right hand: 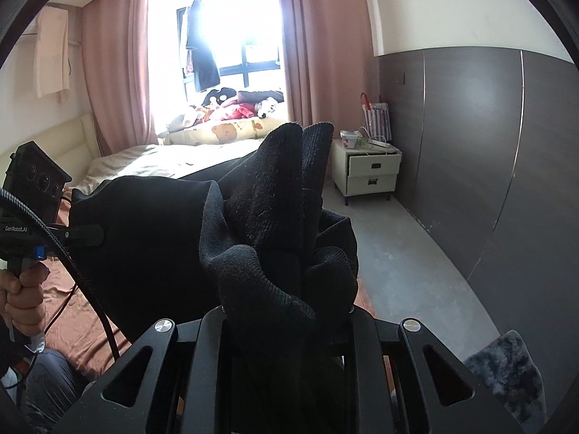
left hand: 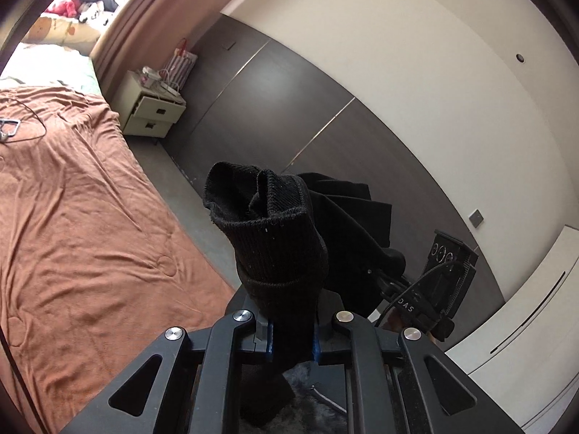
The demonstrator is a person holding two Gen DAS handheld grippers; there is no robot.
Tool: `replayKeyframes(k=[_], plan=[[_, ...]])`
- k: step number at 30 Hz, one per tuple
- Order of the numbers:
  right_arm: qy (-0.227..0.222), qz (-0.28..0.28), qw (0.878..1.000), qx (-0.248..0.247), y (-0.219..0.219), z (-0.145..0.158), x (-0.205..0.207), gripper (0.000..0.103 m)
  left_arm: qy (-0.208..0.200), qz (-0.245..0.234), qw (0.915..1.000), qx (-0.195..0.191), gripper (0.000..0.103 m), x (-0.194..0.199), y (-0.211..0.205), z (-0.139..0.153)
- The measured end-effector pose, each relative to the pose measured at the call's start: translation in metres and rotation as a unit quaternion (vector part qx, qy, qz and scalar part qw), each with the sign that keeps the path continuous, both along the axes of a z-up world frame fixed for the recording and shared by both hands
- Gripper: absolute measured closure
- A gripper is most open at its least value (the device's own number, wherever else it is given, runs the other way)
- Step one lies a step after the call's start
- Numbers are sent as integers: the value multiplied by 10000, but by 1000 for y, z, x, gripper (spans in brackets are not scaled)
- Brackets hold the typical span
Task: Fold small clothes
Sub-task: 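Lower the bundle onto the bed edge and open both grippers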
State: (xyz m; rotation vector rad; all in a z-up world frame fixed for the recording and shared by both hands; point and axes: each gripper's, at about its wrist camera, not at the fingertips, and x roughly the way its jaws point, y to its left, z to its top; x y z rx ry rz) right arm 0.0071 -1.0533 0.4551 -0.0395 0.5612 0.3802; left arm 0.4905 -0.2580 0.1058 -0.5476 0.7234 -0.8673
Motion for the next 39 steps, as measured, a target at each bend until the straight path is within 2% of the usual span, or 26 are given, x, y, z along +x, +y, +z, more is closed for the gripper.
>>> replayKeyframes(k=[6,11,18,27,29,30,31,32,33,34,35,36,37,39], plan=[[315,-244,9992,-24,20,-19,25,87,276,-214,9994,-35,89,33,-30,-30],[617,-413,9972,-97,47,-37,61,87,634,-292,9976,-42,90,69,-46,-69],[999,-588,9932,-148,85,-45,129,87,996,-175,9948,-86,90,126,-40,-112],[1512,-749,9843,-527,90,-57,192,85,1332,22,9911,48,90,194,-29,-162],[1647,-877,9812,-487,86,-66,202,78,1421,88,9898,43,90,205,-25,-175],[1783,-933,9782,-522,88,-72,210,70,1452,134,9893,77,90,210,-23,-181],[1883,-1055,9745,-612,87,-79,219,53,1491,219,9885,140,89,214,-21,-186],[1877,-1230,9715,-760,89,-82,224,42,1563,338,9868,240,89,218,-19,-193],[1799,-1387,9699,-879,91,-82,226,25,1647,491,9844,386,87,223,-17,-199],[1725,-1471,9700,-876,90,-81,224,23,1742,636,9811,560,83,227,-14,-206],[1707,-1509,9705,-790,88,-79,224,23,1864,772,9768,725,68,231,-11,-215],[1740,-1538,9703,-676,84,-76,222,23,1958,872,9735,802,48,233,-7,-222],[1773,-1560,9699,-586,81,-74,219,23,2020,972,9711,819,41,233,-2,-229],[1801,-1612,9691,-492,72,-73,209,23,1987,1085,9711,754,39,231,10,-238]])
